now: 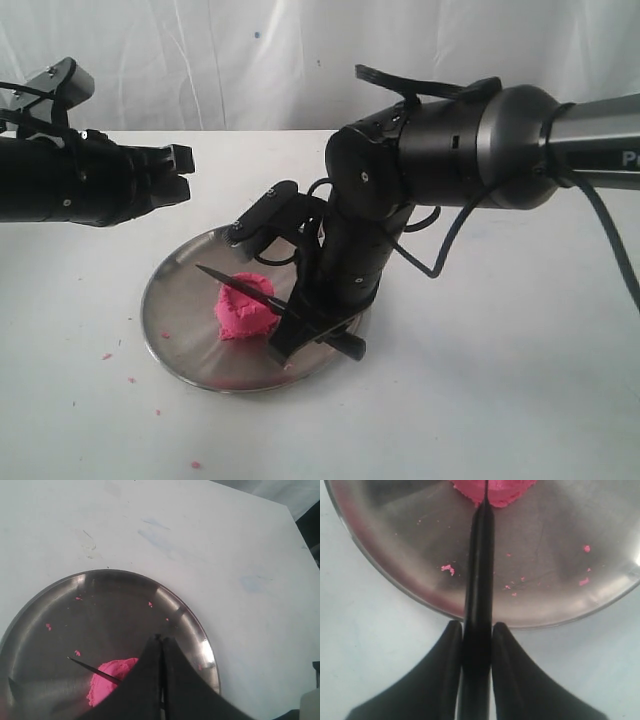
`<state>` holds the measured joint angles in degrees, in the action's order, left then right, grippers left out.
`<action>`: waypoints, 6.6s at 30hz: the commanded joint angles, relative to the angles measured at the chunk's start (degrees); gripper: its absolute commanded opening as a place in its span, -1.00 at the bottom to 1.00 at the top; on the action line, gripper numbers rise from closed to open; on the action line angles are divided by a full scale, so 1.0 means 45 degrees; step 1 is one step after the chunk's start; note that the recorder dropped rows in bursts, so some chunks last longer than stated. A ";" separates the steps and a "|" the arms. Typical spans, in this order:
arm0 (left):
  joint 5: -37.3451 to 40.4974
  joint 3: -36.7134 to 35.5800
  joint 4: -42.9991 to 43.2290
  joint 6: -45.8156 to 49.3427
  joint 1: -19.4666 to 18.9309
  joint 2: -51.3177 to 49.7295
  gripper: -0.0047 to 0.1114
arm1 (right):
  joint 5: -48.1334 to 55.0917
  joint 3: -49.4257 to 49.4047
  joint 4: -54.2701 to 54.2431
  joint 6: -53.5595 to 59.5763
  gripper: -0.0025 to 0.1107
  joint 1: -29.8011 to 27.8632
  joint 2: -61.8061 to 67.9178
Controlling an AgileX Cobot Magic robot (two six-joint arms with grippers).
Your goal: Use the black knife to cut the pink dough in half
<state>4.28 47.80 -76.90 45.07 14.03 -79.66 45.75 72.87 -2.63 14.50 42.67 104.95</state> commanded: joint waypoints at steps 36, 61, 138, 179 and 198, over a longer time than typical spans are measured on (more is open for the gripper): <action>0.0317 0.0070 -0.0152 -0.0029 -0.0046 -0.2292 -0.92 | -0.0318 -0.0034 0.0584 0.0406 -0.96 -0.0109 0.0313; 0.5709 0.1147 -0.3365 0.2261 -0.2763 -0.4681 -0.92 | -0.0145 -0.0034 0.0584 0.0506 -0.96 -0.0109 0.0313; 0.5221 0.0937 -0.5122 0.4713 -0.2209 -0.7766 -0.92 | -0.0476 -0.0034 0.0208 0.0731 -0.96 -0.0109 0.1219; 0.5668 0.2740 -0.4994 0.4782 -0.2581 -0.5994 -0.92 | -0.0351 0.0306 -0.0290 0.0687 -0.96 -0.0109 0.1619; 0.5948 0.2716 -0.4214 0.4361 -0.2581 -0.5839 -0.92 | -0.0556 0.0306 0.1477 -0.1507 -0.96 -0.0980 0.1596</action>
<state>29.83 59.96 -95.76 65.01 2.61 -106.60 42.85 74.09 4.97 7.63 38.78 112.30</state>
